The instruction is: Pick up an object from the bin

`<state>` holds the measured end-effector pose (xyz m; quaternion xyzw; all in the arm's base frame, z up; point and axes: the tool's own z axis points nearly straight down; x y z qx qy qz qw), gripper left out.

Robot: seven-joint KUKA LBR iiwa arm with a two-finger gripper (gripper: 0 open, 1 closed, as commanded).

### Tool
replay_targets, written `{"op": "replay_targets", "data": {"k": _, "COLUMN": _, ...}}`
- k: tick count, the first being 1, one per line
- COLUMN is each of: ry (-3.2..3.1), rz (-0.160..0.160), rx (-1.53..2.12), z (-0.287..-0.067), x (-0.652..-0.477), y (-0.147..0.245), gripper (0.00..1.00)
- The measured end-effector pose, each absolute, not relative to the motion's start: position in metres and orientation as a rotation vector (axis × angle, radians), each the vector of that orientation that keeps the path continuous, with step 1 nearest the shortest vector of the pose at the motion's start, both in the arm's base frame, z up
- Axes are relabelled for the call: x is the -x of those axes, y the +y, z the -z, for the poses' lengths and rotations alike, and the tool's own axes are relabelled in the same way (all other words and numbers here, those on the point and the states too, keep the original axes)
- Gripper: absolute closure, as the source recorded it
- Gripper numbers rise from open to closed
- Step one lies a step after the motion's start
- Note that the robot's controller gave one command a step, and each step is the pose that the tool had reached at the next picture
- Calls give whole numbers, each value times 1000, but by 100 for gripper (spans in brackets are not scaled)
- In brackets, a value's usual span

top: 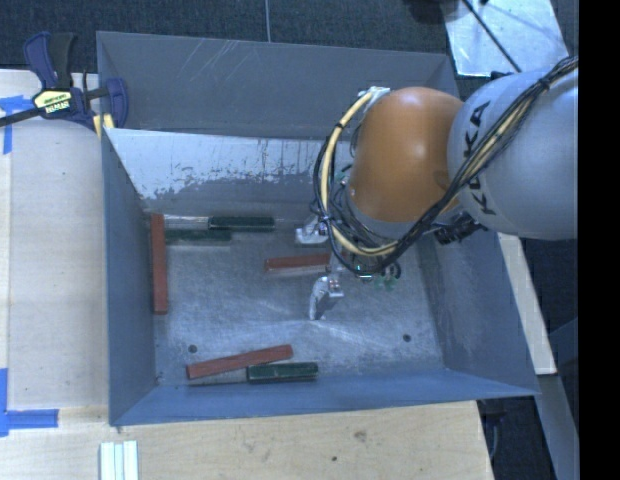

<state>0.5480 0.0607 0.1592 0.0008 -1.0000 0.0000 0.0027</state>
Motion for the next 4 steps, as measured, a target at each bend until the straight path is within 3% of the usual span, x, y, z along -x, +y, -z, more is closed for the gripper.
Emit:
{"op": "replay_targets", "data": {"k": 1, "ry": -3145, "rz": 1, "rx": 0, "z": -164, "x": -550, "y": 61, "gripper": 0}}
{"op": "replay_targets", "data": {"k": 2, "ry": -3153, "rz": 2, "rx": 57, "z": -98, "x": -608, "y": 40, "gripper": 0}}
{"op": "replay_targets", "data": {"k": 3, "ry": -3147, "rz": 0, "rx": 57, "z": -82, "x": -617, "y": 35, "gripper": 0}}
{"op": "replay_targets", "data": {"k": 4, "ry": -3141, "rz": 0, "rx": 60, "z": -98, "x": -606, "y": 19, "gripper": 0}}
